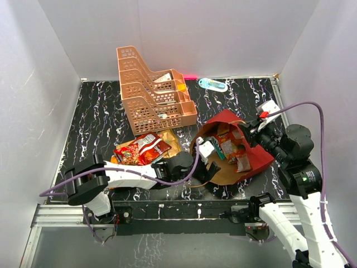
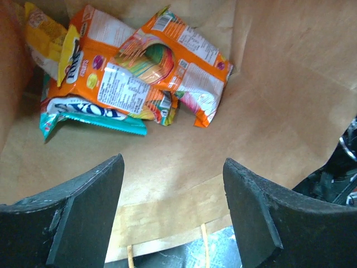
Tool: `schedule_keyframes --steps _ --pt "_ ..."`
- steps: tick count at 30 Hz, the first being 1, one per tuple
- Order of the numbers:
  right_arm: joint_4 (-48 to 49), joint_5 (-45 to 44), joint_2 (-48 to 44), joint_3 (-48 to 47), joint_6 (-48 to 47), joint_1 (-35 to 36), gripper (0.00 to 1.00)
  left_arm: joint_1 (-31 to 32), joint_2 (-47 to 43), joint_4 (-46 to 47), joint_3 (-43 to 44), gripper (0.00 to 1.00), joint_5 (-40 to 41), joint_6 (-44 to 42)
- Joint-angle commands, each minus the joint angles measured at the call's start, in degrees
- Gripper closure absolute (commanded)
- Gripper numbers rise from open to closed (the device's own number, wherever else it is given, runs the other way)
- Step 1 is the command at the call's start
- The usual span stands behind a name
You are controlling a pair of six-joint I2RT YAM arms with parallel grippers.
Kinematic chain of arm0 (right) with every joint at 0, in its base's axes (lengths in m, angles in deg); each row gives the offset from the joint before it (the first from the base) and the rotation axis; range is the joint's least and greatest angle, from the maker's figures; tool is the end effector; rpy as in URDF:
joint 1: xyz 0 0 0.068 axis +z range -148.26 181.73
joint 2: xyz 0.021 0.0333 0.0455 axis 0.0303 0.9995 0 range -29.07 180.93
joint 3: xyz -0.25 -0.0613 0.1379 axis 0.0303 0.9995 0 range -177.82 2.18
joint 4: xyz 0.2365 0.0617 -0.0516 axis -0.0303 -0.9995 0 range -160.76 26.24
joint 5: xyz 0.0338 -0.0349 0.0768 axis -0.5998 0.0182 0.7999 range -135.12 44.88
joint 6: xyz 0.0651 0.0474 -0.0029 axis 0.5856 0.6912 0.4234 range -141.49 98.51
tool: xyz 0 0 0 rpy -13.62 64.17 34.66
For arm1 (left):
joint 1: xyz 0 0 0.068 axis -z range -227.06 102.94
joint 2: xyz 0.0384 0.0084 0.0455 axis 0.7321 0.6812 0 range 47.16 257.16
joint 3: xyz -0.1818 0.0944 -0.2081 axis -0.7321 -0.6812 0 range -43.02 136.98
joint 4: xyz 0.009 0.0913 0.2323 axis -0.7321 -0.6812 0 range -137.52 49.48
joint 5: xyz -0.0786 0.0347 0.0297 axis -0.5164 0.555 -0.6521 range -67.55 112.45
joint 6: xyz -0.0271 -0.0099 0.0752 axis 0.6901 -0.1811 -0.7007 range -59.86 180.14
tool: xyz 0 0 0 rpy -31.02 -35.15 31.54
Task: Take the snacks out of the paper bag
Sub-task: Adjust the paper bag at the center of the board, then take out the snack from the paper bag.
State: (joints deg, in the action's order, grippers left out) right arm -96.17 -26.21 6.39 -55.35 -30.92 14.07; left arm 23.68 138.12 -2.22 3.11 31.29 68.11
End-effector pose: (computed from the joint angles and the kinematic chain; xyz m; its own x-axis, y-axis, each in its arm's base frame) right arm 0.1118 0.0476 0.3961 -0.0887 -0.1780 -0.9800 -0.5354 0.8382 -0.1038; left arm 0.1333 -0.3493 0.2596 -0.1596 0.0412 -0.9863 0.8687 0.4804 -0.1205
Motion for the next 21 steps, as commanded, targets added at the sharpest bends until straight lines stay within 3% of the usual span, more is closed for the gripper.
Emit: schedule_keyframes --steps 1,5,9,16,21 --pt "3.9 1.7 -1.1 -0.8 3.0 0.1 0.92 0.3 -0.7 1.2 -2.6 0.30 4.4 0.0" --pt "3.4 1.1 -1.2 -1.9 3.2 0.1 0.92 0.3 5.4 8.2 0.6 0.28 8.0 -3.0" --pt "3.0 1.1 -1.2 -2.4 4.0 0.1 0.92 -0.5 13.4 9.1 8.5 0.29 9.7 -3.0" --pt "2.8 0.7 -1.3 -3.0 4.3 0.1 0.92 -1.4 21.4 6.8 16.9 0.36 11.1 13.6" --pt "2.9 0.7 -0.9 -3.6 4.3 0.1 0.92 -1.4 21.3 -6.3 18.9 0.42 18.3 28.7"
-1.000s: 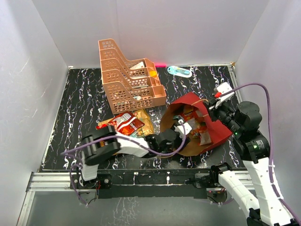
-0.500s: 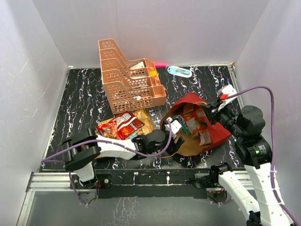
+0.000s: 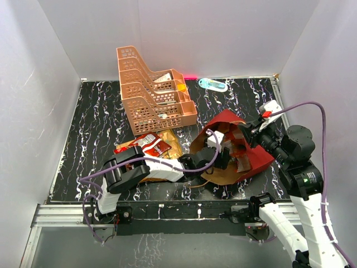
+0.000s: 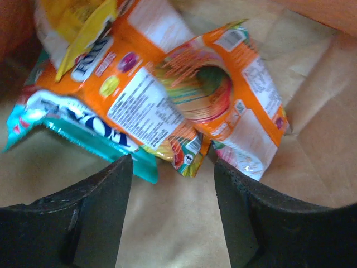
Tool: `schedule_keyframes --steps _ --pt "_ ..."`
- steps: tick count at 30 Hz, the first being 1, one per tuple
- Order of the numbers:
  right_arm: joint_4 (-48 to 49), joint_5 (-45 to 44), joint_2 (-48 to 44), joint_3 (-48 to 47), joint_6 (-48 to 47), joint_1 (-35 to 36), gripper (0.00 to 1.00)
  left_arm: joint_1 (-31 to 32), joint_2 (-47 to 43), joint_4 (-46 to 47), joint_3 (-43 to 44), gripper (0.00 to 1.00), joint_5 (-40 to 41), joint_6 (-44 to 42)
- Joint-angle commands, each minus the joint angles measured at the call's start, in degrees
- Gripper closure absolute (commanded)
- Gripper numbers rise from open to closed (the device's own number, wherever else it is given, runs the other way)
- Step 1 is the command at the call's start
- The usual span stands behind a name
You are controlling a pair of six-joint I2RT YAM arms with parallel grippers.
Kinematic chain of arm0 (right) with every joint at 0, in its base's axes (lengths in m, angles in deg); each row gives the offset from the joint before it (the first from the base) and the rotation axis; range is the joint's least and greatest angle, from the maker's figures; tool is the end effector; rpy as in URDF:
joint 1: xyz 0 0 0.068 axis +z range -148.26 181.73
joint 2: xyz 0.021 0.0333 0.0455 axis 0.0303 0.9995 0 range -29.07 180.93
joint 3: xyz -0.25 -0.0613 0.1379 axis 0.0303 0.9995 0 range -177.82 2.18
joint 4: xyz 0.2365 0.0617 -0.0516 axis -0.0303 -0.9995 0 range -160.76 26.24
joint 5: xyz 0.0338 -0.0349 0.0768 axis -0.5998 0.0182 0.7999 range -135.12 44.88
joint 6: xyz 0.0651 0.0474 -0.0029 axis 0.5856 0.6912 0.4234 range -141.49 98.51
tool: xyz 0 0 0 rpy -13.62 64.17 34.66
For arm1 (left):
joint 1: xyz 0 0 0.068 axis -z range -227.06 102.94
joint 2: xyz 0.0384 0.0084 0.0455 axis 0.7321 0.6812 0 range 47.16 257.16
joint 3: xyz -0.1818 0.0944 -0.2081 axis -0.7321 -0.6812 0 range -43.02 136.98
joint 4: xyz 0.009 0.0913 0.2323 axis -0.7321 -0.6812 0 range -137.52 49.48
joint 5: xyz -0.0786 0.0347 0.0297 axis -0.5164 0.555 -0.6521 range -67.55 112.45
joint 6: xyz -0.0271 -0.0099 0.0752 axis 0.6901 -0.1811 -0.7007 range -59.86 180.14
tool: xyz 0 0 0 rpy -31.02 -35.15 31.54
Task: Take the snacks out of the paper bag
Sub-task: Take out the snack from the paper bag.
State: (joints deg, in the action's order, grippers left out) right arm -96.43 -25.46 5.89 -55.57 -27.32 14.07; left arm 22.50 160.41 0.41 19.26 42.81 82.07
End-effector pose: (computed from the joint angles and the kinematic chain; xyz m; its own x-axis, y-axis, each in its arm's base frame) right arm 0.1083 0.0477 0.3976 -0.1133 -0.1226 -0.9860 -0.5393 0.8410 -0.0426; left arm 0.1840 -0.4246 0.2071 -0.3400 -0.0906 -0.9361 0.6812 0.6625 -0.3115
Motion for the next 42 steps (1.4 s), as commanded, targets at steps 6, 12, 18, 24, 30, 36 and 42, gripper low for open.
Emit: schedule_keyframes --steps 6,12,18,24,30,36,42 --pt "3.9 -0.1 -1.1 -2.3 1.0 0.1 0.92 -0.3 -0.5 -19.6 4.2 0.44 10.8 27.7" --pt "3.4 -0.6 -1.6 -2.5 1.1 0.2 0.92 -2.0 2.1 -23.7 7.0 0.53 13.9 31.8" --pt "3.2 -0.9 -1.7 -2.9 0.9 0.1 0.92 -2.7 6.1 -24.0 11.2 0.55 14.5 32.3" --pt "3.1 -0.5 -1.5 -3.3 1.0 0.1 0.92 -3.0 8.1 -19.3 12.5 0.59 16.6 29.0" --pt "2.4 -0.4 -1.5 -3.6 1.0 0.1 0.92 -3.0 9.7 -12.6 12.8 0.60 15.1 24.9" --pt "1.7 -0.6 -2.1 -3.8 1.1 0.1 0.92 -3.2 11.0 -8.7 13.8 0.71 14.8 22.0" --pt "1.4 -1.0 -2.2 -3.8 1.1 0.1 0.92 -3.4 10.1 -6.9 13.7 0.99 13.3 19.4"
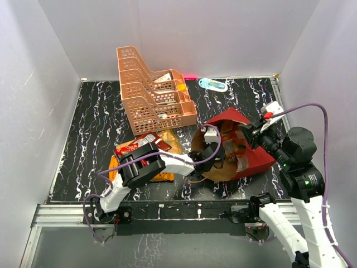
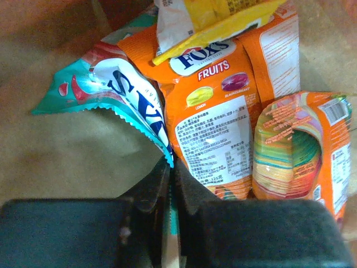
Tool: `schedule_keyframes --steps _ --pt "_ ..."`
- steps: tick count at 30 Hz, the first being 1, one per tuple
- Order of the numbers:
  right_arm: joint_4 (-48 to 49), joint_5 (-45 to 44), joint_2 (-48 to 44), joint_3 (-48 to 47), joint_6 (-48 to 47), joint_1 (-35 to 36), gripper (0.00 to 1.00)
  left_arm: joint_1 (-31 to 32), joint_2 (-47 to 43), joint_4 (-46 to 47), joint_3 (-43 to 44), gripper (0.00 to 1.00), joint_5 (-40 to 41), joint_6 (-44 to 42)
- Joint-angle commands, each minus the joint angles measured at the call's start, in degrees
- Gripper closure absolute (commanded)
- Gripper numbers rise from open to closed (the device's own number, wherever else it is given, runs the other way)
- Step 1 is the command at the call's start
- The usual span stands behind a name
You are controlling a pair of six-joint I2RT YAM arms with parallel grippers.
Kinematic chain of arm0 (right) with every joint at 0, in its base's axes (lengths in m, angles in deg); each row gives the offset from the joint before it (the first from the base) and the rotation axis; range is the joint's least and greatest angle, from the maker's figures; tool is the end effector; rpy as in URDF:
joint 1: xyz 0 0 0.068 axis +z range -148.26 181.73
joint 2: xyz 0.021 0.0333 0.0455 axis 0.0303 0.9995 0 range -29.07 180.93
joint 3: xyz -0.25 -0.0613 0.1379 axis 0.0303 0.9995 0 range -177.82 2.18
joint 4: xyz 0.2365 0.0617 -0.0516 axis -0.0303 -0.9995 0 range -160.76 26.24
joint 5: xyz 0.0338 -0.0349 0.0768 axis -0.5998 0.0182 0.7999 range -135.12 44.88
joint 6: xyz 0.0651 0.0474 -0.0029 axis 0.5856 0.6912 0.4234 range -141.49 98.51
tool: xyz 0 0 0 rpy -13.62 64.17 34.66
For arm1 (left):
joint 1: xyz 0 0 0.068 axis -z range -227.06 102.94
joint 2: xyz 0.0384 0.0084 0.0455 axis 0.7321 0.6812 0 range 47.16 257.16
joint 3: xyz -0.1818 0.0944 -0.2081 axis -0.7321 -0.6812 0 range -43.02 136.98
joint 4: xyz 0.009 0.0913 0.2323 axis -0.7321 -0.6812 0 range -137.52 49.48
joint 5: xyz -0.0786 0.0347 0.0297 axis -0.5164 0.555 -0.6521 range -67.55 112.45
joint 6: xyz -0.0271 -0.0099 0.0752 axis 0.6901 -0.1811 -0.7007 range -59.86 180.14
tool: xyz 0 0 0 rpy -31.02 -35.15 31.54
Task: Take the snacks out of the paper bag
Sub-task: Take out the snack from the paper bag.
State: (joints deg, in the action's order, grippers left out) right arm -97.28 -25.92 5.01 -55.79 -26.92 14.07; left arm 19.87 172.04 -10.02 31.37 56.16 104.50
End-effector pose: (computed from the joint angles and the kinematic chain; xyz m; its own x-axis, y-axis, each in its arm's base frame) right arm 0.1035 0.0461 0.3983 -0.1135 -0.1162 -0.9867 -0.5316 0.8461 -0.0385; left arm 0.2315 -0.4453 0.1600 -0.4880 -0.3385 -0.8045 0.3074 0.7960 -0.5214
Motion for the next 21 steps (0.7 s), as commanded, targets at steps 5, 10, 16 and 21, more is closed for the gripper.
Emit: schedule_keyframes --steps 5,10,16,21 --pt "2.3 -3.3 -1.5 -2.8 0.1 0.1 0.92 -0.7 -7.5 3.7 -0.8 1.00 -3.3 -4.6" --pt "3.2 -12.7 -1.7 -1.9 2.7 0.1 0.92 -0.6 -15.6 2.4 -3.5 1.00 -8.7 -5.3" --pt "5.9 -19.6 -1.8 -0.2 4.3 0.2 0.92 -0.3 -21.5 -0.4 -4.0 1.00 -17.2 -7.0" --pt "7.2 -24.0 -0.1 -0.7 4.9 0.1 0.92 -0.2 -26.2 -3.5 -3.0 1.00 -24.5 -8.6"
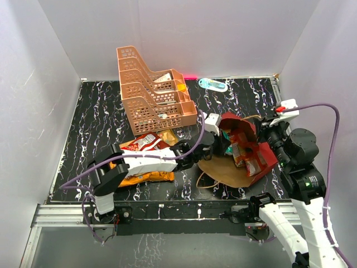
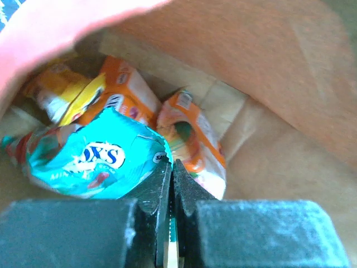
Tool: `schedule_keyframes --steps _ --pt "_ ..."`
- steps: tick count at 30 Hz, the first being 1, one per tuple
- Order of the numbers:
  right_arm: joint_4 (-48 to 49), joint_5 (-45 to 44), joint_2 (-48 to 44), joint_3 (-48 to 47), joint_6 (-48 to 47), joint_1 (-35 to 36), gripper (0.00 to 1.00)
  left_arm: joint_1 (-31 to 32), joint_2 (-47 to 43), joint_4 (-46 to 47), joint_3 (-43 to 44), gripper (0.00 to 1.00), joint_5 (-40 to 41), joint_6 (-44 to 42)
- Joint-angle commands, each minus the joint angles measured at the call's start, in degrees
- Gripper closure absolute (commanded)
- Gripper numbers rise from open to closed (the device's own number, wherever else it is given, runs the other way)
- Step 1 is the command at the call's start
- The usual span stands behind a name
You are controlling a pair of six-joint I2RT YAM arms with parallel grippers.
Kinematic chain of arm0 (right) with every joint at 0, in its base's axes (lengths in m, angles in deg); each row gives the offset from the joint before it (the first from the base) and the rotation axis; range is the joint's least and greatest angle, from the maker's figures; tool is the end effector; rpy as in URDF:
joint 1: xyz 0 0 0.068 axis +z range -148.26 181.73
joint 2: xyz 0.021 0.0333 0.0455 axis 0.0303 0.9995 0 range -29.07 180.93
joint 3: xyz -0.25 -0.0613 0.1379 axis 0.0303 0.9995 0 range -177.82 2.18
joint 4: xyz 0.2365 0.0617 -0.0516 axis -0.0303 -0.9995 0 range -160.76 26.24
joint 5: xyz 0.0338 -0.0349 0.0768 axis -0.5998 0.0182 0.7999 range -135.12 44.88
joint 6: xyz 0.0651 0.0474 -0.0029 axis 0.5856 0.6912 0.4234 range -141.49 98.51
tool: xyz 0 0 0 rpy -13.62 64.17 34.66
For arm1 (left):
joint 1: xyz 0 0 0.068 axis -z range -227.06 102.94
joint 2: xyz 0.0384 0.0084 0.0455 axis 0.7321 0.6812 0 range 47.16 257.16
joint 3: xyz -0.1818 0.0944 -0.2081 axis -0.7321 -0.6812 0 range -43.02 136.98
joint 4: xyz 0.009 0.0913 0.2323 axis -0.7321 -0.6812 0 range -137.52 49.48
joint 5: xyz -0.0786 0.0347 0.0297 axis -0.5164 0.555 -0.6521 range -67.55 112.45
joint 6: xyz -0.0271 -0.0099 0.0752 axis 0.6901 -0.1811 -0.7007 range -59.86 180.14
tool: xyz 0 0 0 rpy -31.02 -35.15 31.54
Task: Take the snacks out of the paper bag
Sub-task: Take out the snack from the paper bag, then place the snack at the center of the board.
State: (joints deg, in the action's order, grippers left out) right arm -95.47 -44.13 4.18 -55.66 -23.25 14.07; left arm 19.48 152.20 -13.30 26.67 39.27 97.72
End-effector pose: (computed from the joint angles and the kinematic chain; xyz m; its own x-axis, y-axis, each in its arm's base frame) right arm 0.1088 0.0251 0.4027 -0.1138 -0.0563 -0.9919 -0.2340 0.9718 -0.0283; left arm 0.2004 -0.4114 0.2820 -0.5107 -0.2898 -0.8094 0.5711 0.5894 -0.5714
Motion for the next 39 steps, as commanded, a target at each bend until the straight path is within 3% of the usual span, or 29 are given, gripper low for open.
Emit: schedule_keyframes --steps 1,11,16,20,24,29,34,39 --pt "5.3 -6.8 1.1 -1.2 1.4 0.1 0.92 0.2 -7.3 -0.4 1.6 1.00 -9.3 -2.0" --pt "5.9 -7.9 0.6 -1.3 0.9 0.1 0.92 0.3 -23.4 -7.7 0.3 1.00 -27.4 -8.3" --pt "5.9 -7.7 0.2 -1.4 0.9 0.1 0.92 0.2 -33.4 -15.8 -1.5 1.00 -30.4 -13.0" --pt "5.8 -7.4 -0.4 -1.3 0.9 0.1 0.92 0.1 -40.1 -27.7 -1.4 1.00 -25.8 -15.4" --pt "6.0 -6.8 -1.4 -0.6 0.9 0.1 0.92 -0.1 -45.0 -41.6 -0.5 1.00 -12.6 -15.5" --pt "6.3 -6.3 -2.7 0.6 0.8 0.1 0.92 -1.7 -43.9 -58.0 3.8 1.00 -1.3 -13.2" --pt "6.5 -5.8 -3.3 0.9 0.8 0.1 0.92 -6.6 -41.0 -64.3 5.7 1.00 0.0 -12.4" --pt "6.4 -5.6 -3.7 0.9 0.4 0.1 0.92 -17.8 -36.4 -64.1 7.7 1.00 -8.7 -12.7"
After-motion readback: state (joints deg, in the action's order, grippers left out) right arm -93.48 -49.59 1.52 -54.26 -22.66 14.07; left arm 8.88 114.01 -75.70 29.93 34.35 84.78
